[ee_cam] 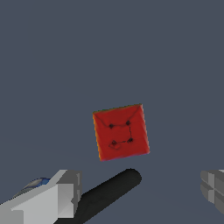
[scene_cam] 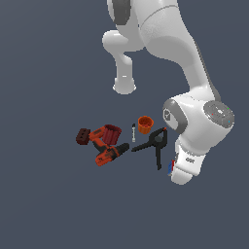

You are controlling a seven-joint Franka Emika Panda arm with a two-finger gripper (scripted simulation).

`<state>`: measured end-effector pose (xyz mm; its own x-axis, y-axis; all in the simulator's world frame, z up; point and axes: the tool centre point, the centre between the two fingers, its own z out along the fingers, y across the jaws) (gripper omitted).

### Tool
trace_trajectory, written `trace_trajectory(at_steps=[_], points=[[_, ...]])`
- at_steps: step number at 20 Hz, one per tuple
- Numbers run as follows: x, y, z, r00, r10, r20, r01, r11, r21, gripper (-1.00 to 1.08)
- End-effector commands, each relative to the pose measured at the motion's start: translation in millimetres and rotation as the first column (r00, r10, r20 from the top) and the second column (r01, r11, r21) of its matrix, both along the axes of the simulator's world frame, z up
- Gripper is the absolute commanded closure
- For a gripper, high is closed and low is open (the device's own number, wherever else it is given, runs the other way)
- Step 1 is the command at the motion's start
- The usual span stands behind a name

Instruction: Pick up a designated object from a clutter of objects.

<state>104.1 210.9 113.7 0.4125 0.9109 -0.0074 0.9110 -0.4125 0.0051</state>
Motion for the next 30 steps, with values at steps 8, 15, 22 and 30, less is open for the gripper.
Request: trace_trajectory(at_steps=[8,15,22,30], points=[[1,24,-29,0.991,0.131,-0.001,-0.131,0.991,0.009,-0.92],[0,24,-36,0.992,0.130,-0.003,-0.130,0.992,0.008,-0.92],[-1,24,-72,0.991,0.134,-0.002,-0.134,0.991,0.009,-0.92],[1,25,-80,0.991,0.135,-0.002,-0.135,0.991,0.009,1.08]])
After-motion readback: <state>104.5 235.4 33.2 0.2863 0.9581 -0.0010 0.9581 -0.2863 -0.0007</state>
